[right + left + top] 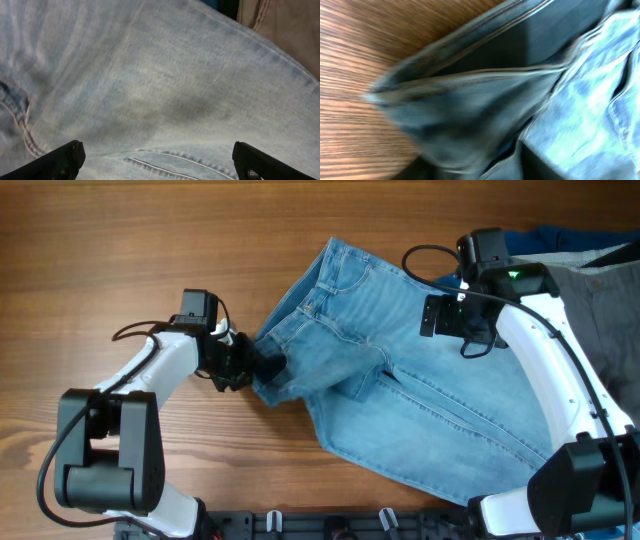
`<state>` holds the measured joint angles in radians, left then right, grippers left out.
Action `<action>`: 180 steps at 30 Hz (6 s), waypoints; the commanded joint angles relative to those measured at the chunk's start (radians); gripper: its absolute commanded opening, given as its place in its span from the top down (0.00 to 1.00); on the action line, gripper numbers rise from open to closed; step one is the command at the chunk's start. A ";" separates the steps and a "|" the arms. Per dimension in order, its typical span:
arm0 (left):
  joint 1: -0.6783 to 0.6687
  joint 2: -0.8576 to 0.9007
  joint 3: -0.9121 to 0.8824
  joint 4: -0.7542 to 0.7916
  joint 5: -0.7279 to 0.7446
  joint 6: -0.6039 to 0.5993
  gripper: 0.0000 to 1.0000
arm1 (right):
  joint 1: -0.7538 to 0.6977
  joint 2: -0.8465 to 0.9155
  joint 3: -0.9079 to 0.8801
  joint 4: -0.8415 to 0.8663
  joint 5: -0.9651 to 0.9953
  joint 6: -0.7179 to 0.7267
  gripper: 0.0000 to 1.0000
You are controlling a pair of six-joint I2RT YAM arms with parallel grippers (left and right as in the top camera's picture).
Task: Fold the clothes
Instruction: 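Grasp the jeans waistband with the left gripper and pull it left, then release the jeans with the right gripper and move it back right, then reach the right gripper to the frayed jeans hem and grasp it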
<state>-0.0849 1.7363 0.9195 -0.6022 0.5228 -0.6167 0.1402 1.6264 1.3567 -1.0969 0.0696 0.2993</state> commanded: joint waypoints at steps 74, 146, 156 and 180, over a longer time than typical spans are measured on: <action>0.424 0.013 0.566 -0.518 -0.233 0.221 0.15 | -0.050 0.209 -0.043 0.119 -0.039 0.059 0.09; 0.346 0.013 0.566 -0.557 -0.233 0.221 0.14 | -0.717 0.343 0.002 0.736 -0.568 -0.173 0.29; 0.346 0.013 0.566 -0.550 -0.237 0.221 0.14 | -0.491 0.195 0.002 0.328 -0.396 -0.210 0.19; 0.346 0.013 0.566 -0.527 -0.237 0.221 0.11 | -0.333 0.199 -0.200 0.021 -0.163 -0.089 0.15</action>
<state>0.2661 1.7393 1.4803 -1.1328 0.2955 -0.4118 -0.1989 1.8240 1.2243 -1.1023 -0.0490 0.1982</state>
